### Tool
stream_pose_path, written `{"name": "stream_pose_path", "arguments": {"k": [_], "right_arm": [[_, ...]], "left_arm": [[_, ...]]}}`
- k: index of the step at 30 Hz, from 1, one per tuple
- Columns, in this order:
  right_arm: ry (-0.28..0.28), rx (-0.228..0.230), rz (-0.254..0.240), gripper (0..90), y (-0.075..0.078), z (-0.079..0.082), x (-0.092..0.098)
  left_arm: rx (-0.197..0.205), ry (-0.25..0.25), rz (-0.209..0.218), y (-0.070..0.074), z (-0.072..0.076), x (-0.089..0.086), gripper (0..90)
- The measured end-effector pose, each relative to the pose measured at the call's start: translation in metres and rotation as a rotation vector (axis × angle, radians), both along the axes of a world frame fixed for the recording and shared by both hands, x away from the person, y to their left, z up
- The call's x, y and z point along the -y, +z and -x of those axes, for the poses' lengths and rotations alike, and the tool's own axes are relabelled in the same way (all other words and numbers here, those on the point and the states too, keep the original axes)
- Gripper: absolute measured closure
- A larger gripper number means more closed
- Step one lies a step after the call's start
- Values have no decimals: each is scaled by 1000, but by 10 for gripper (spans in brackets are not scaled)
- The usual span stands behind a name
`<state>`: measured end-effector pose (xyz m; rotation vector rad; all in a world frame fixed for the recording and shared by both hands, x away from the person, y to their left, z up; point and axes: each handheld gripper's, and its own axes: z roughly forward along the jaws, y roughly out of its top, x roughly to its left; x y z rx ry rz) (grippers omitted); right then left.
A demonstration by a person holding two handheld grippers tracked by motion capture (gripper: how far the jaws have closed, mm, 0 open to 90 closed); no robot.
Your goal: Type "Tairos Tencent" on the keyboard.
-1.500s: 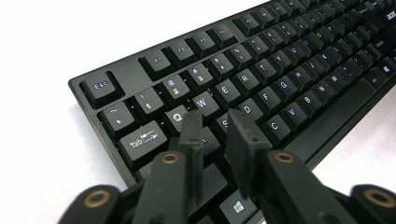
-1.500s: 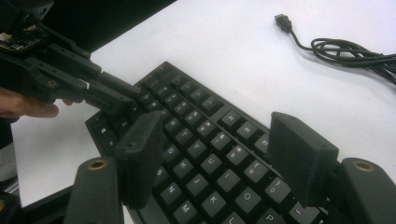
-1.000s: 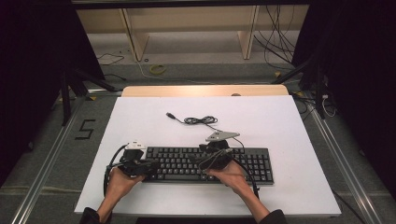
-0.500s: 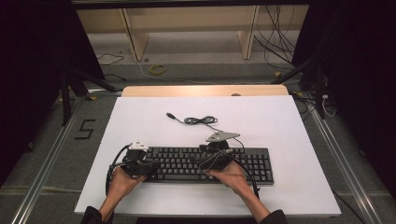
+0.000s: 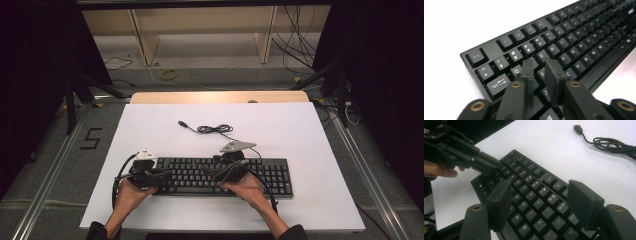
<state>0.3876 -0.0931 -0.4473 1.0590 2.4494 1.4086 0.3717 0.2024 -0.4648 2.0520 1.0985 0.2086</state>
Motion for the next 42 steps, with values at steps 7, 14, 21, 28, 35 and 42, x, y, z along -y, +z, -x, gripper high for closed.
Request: {"name": "stream_pose_path", "arguments": {"k": [7,14,21,28,35,42], "right_arm": [[-1,1,1,377,-1,0,-1],[-8,2,3,392,0,-1,0],[-17,-5,24,443,-3,-3,0],[-26,-19,54,567,-5,-5,-1],[-11,-37,89,721,-10,-5,-5],[0,-52,112,836,-15,-7,-9]], "left_arm": [[9,-3,38,3,2,3,570],[9,16,67,3,1,2,431],[15,22,98,5,2,0,353],[25,22,110,8,4,0,330],[35,17,117,9,5,0,314],[42,13,124,10,6,1,308]]}}
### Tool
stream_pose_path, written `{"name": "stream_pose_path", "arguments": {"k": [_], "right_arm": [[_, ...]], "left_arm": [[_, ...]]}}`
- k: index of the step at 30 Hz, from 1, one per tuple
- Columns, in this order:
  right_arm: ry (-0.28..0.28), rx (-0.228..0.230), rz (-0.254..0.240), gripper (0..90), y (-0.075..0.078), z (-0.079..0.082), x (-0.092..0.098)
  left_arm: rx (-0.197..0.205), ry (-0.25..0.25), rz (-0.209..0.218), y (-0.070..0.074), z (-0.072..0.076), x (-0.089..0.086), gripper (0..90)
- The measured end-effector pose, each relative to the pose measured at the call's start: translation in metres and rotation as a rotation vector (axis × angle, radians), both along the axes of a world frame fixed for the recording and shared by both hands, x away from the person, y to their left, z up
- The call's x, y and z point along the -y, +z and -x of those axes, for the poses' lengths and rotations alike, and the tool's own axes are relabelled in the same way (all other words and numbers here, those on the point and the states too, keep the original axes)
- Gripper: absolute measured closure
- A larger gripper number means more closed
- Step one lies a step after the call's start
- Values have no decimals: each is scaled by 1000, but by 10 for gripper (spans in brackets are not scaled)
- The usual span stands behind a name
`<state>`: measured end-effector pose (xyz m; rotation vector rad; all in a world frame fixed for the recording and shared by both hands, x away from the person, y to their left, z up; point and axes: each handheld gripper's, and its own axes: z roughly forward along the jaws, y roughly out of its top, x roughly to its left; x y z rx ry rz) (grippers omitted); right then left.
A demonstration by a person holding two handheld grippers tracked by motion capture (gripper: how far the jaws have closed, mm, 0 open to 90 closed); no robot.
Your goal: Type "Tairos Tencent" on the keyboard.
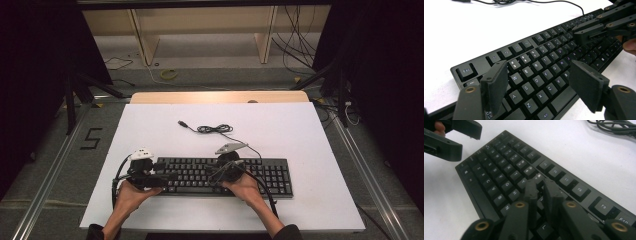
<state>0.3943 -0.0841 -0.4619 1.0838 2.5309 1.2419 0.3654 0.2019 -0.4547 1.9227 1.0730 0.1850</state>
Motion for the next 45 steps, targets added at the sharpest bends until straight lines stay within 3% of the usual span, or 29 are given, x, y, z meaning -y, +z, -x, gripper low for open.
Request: {"name": "stream_pose_path", "arguments": {"k": [5,27,37,45], "right_arm": [[7,0,22,898,-3,-1,-2],[17,-21,74,900,-15,-5,-8],[3,-27,54,900,-15,-5,-8],[-5,-3,-20,815,-2,-2,2]], "left_arm": [[2,1,6,1,0,0,308],[1,-3,8,0,0,0,302],[-2,-5,3,-1,-1,0,304],[-6,-13,0,-2,-1,3,306]]}}
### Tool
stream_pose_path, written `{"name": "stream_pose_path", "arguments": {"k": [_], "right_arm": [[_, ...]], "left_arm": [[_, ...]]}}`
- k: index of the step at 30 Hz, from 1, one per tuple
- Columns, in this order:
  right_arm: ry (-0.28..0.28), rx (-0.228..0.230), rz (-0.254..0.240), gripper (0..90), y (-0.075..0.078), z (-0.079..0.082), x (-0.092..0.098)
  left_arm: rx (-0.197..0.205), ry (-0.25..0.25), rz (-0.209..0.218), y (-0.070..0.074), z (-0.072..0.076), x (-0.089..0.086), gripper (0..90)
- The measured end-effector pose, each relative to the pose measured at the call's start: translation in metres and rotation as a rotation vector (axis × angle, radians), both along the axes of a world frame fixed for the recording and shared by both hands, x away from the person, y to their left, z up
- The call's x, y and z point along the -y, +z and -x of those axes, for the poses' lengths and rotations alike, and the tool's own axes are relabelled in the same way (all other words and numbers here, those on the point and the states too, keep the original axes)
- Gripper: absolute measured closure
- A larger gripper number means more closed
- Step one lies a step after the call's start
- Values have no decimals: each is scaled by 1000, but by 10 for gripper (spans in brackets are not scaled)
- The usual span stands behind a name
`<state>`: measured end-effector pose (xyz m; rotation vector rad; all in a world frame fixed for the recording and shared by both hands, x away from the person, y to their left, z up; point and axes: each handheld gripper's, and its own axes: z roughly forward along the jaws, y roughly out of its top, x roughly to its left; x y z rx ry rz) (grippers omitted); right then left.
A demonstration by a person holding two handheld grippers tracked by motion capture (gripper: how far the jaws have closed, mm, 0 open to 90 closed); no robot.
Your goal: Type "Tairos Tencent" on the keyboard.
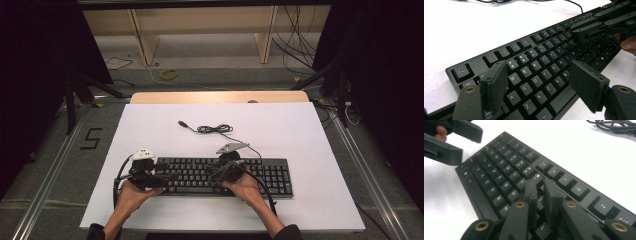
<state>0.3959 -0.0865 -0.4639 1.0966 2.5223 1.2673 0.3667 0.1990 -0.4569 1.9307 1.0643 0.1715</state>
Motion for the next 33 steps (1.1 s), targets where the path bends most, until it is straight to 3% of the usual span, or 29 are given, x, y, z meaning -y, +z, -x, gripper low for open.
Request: {"name": "stream_pose_path", "arguments": {"k": [7,14,20,25,33], "right_arm": [[12,-2,-23,709,3,3,4],[19,1,-48,537,7,8,7],[21,17,-65,473,10,12,9],[14,27,-78,442,12,15,14],[23,34,-86,411,13,19,17]], "left_arm": [[3,-11,-2,0,-1,2,311],[-2,-27,-2,-1,-3,5,338],[-10,-37,-4,-3,-5,7,350],[-31,-42,-4,-3,-8,9,412],[-21,-69,-47,-5,-12,17,499]]}}
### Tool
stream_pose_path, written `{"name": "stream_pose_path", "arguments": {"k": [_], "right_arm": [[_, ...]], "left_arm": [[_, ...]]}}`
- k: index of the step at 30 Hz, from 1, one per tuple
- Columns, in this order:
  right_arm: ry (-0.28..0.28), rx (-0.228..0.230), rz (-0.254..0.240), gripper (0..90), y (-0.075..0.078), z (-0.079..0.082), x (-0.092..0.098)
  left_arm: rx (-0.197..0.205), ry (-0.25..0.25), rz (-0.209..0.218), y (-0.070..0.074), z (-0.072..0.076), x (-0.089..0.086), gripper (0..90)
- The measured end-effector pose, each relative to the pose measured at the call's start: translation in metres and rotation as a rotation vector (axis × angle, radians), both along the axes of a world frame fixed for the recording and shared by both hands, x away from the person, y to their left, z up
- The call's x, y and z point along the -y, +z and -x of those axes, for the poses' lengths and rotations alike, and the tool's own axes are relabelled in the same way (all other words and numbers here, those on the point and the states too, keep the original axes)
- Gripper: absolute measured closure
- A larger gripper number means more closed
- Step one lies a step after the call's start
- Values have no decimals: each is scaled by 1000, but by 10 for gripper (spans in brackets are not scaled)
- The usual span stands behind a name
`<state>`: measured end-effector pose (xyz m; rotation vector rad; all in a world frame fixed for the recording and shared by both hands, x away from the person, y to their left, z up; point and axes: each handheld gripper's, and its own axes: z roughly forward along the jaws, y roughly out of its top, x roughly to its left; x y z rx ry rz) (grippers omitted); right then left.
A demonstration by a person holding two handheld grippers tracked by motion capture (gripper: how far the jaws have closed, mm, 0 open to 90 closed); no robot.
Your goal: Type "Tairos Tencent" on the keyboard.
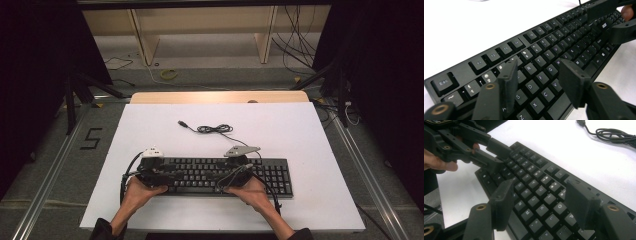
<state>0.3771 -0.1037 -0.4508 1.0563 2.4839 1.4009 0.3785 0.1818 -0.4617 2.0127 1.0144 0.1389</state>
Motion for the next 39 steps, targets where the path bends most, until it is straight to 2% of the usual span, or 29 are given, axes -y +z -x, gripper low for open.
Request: {"name": "stream_pose_path", "arguments": {"k": [11,14,20,25,30,39], "right_arm": [[5,6,-9,409,2,4,2],[10,8,-12,396,3,6,2],[6,14,-12,359,3,7,2],[8,16,-15,356,3,8,3],[7,17,-16,356,4,8,3],[9,13,-13,358,3,8,3]], "left_arm": [[-6,-34,-14,0,-5,6,635],[-10,-45,-18,0,-7,9,697],[-8,-61,-48,-2,-10,17,781],[-18,-55,-74,-5,-15,19,824],[-22,-38,-82,-8,-19,19,850],[-28,-43,-96,-11,-21,21,888]]}}
